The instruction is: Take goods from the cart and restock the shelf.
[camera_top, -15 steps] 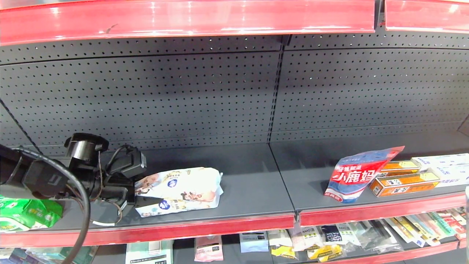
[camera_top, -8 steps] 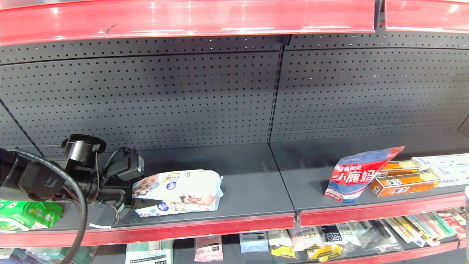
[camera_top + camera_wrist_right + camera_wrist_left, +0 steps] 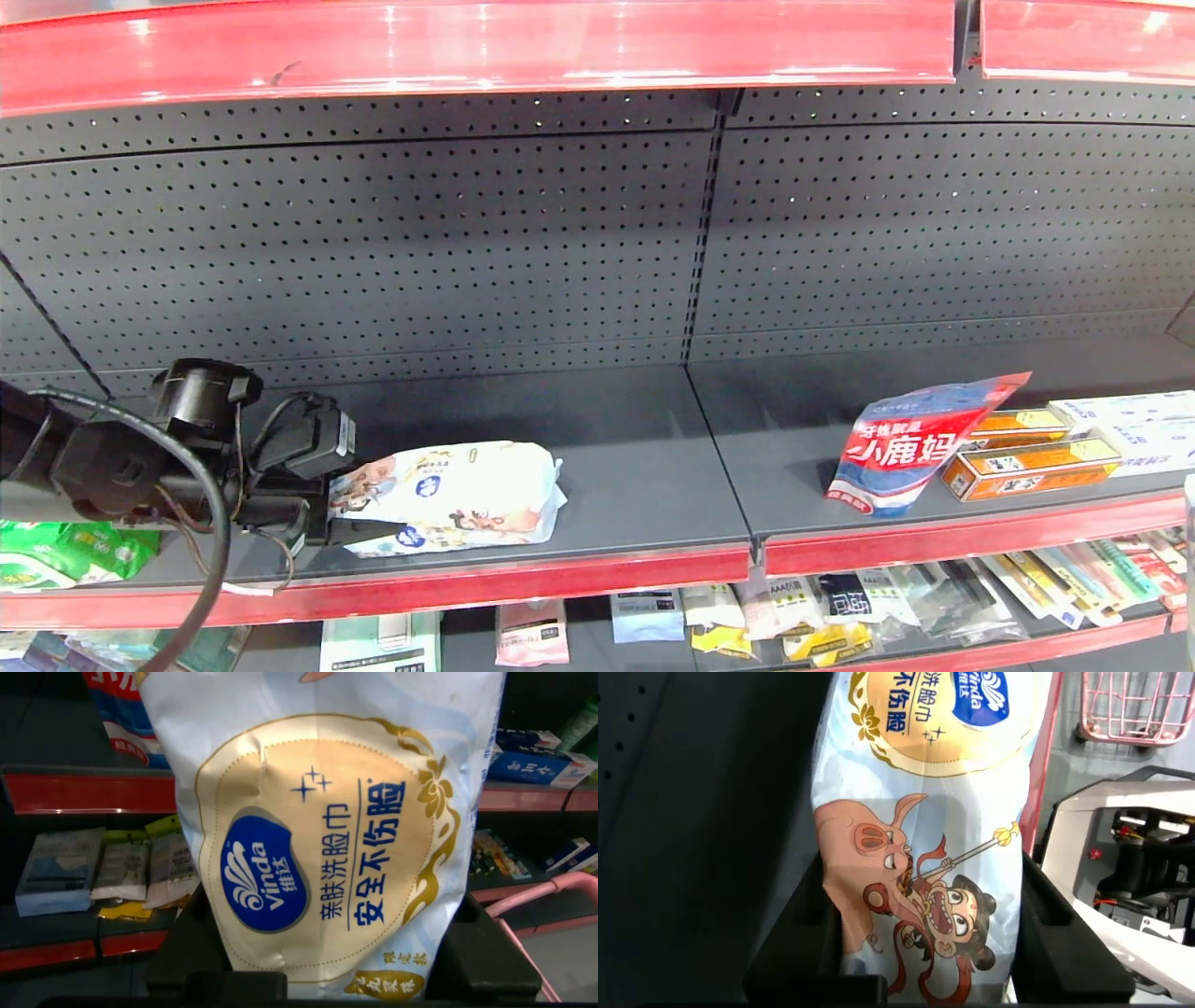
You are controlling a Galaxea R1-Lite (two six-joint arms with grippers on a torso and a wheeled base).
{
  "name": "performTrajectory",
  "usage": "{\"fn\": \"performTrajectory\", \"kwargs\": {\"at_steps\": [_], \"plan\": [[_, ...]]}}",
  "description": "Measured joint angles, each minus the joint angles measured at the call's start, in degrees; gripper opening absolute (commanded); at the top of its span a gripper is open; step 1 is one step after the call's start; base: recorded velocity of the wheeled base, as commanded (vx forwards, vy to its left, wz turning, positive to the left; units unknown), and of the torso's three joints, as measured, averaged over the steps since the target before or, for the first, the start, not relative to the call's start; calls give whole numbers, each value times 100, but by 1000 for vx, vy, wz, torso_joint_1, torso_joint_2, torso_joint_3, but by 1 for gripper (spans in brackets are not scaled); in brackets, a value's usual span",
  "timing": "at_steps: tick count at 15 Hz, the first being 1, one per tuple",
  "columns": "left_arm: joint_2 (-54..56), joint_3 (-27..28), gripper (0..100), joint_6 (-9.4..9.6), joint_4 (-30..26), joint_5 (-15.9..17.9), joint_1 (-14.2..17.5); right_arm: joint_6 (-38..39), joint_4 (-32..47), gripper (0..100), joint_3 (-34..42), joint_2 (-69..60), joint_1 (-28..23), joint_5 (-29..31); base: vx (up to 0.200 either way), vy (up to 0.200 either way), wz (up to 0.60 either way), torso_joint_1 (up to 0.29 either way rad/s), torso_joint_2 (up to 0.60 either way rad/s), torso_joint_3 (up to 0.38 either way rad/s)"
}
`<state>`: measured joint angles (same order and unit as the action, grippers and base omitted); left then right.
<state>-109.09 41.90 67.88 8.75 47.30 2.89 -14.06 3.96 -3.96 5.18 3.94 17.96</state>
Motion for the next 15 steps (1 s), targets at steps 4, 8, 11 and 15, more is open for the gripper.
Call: {"fn": "performTrajectory", "kwargs": {"at_steps": [4,8,11,15], "plan": [[20,-141,0,35,-5,46,-2,0,0,0,0,0,0,5,0,0,0,0,0,0],[35,-106,0,11,-38,152,2,-6,-2,0,-2,0,-2,13,0,0,0,0,0,0],[63,-144,0,11,-46,295,6,-6,0,0,-2,0,-2,16,0,0,0,0,0,0],[66,-155,0,2,-39,311,11,-6,0,0,-5,0,0,13,0,0,0,0,0,0]]}}
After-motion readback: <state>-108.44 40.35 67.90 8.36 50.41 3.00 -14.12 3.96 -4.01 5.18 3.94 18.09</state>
